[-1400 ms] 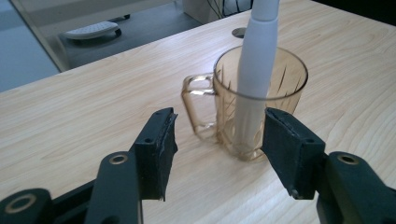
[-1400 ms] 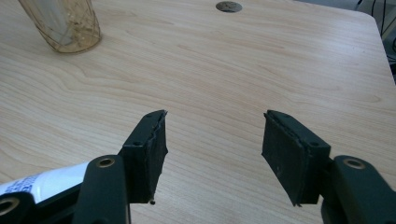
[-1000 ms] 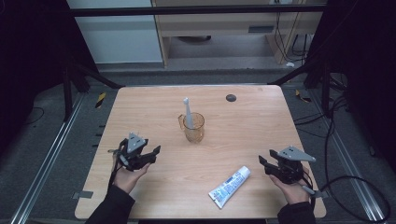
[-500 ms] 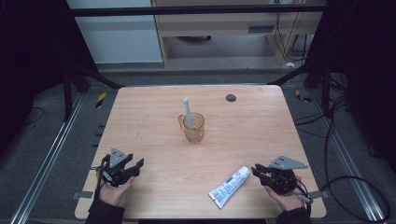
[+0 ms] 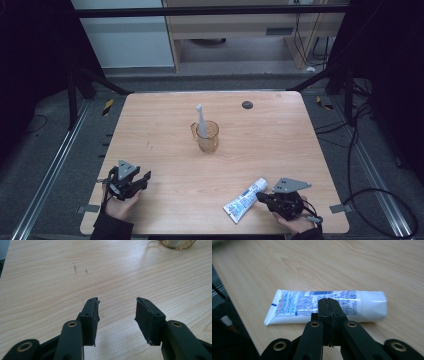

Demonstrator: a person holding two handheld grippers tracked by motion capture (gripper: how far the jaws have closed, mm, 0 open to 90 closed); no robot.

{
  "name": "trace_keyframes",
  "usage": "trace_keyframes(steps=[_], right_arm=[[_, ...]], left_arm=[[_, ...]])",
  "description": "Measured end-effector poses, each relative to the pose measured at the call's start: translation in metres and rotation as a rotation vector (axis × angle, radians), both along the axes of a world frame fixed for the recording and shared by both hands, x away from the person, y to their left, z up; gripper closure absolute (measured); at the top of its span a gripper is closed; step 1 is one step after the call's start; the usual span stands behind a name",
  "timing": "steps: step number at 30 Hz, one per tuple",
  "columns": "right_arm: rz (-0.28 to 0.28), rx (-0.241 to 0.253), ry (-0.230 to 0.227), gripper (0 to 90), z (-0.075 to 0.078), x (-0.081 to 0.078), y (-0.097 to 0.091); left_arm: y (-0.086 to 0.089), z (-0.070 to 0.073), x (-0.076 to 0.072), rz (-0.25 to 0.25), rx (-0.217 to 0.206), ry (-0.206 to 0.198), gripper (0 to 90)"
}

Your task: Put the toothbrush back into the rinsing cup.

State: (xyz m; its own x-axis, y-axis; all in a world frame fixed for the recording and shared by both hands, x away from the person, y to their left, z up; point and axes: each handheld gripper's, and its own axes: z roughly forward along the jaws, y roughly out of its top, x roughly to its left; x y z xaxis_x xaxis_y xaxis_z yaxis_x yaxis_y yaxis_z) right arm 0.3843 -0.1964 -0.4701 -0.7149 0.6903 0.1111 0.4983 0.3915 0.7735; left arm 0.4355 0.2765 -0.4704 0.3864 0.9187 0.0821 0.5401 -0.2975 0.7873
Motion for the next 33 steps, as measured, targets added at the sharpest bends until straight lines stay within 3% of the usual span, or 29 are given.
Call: trace_keyframes(steps=[6, 10, 33], right_arm=[[0.077, -0.031, 0.026, 90.0, -0.007, -0.003, 0.013], [0.094, -0.052, 0.035, 90.0, -0.011, -0.002, 0.021], [0.02, -0.074, -0.001, 90.0, -0.013, 0.013, 0.048]], left_arm=[[0.0, -0.001, 0.001, 0.0, 0.0, 0.004, 51.8], [0.0, -0.002, 0.002, 0.002, -0.002, 0.01, 51.7], [0.001, -0.003, 0.004, 0.003, 0.01, 0.01, 51.3]])
